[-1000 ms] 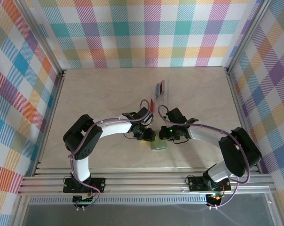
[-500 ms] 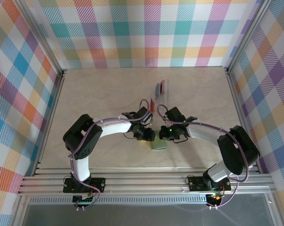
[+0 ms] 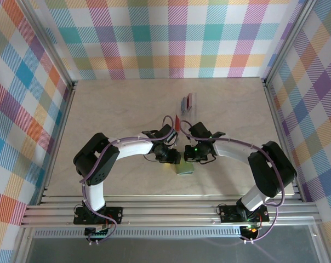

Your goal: Put the credit cards into the card holder

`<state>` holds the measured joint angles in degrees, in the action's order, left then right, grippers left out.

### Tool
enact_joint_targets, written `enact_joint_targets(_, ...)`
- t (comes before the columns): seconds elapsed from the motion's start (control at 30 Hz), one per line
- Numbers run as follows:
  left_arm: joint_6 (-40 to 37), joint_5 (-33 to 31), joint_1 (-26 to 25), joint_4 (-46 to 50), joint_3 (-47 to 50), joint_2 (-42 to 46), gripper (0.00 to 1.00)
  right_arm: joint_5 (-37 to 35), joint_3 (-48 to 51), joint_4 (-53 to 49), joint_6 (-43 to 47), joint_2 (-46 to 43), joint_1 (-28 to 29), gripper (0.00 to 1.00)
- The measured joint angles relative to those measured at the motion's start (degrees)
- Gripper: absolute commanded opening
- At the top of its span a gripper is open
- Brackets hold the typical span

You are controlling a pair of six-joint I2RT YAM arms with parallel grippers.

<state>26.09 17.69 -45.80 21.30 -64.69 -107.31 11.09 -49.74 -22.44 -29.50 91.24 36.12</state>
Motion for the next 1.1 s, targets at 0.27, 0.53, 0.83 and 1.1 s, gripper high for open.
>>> enact_joint_targets(0.27, 0.00, 0.72, 0.33, -0.04, 0.02, -0.11, 0.41, -1.09, -0.96, -0.94, -0.46, 0.85, 0.59, 0.00)
enact_joint_targets(0.53, 0.00, 0.85, 0.37, -0.09, 0.02, -0.13, 0.40, -2.99, -1.03, -1.14, -1.84, 0.81, 1.57, 0.00)
enact_joint_targets(0.83, 0.00, 0.94, 0.48, -0.17, 0.02, -0.22, 0.40, -5.62, -0.02, -0.55, -4.24, -0.13, 2.86, 0.00)
enact_joint_targets(1.1, 0.00, 1.31, 0.59, -0.20, 0.02, -0.28, 0.40, -6.82, 2.01, 1.92, -6.58, -1.40, 3.52, 0.00)
